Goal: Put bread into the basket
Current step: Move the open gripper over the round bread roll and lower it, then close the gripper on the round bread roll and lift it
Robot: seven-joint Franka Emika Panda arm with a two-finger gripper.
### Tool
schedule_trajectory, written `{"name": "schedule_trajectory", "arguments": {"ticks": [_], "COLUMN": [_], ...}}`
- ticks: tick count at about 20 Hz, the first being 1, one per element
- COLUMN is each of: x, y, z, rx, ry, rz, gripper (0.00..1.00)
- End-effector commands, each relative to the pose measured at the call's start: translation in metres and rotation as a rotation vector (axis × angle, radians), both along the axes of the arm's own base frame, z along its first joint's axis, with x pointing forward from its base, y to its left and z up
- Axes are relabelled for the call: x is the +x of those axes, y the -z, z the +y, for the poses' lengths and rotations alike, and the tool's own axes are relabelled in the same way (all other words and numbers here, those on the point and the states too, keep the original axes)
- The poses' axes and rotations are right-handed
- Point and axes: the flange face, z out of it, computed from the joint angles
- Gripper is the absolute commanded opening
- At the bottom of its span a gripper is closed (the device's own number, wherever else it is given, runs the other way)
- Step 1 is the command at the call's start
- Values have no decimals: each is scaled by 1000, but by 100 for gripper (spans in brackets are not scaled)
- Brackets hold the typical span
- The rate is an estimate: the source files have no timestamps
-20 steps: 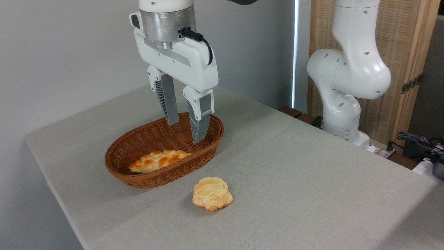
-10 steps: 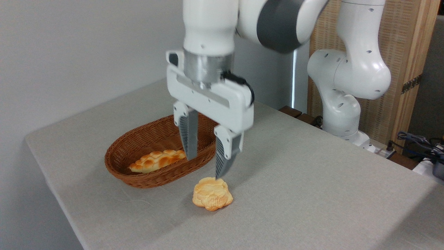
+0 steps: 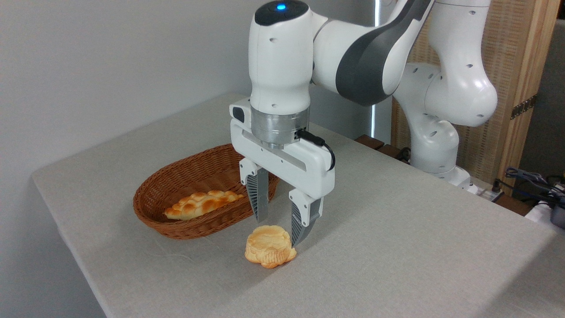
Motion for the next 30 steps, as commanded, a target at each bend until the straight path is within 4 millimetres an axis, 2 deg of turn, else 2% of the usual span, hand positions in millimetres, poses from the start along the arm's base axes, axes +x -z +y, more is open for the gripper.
{"name": "schedule_trajectory", "arguments": {"ticks": [1, 6, 11, 20, 24, 27, 30], "x": [-5, -5, -7, -2, 1, 3, 4], "y": [3, 7, 22, 36, 31, 35, 37], "z": [-9, -13, -13, -19, -19, -30, -30], "rx": [6, 0, 8, 16, 10, -12, -11], "ry": [28, 33, 30, 43, 33, 35, 36], "rz": [-29, -27, -67, -74, -101, -103, -102], "gripper": [100, 100, 100, 100, 100, 100, 100]}}
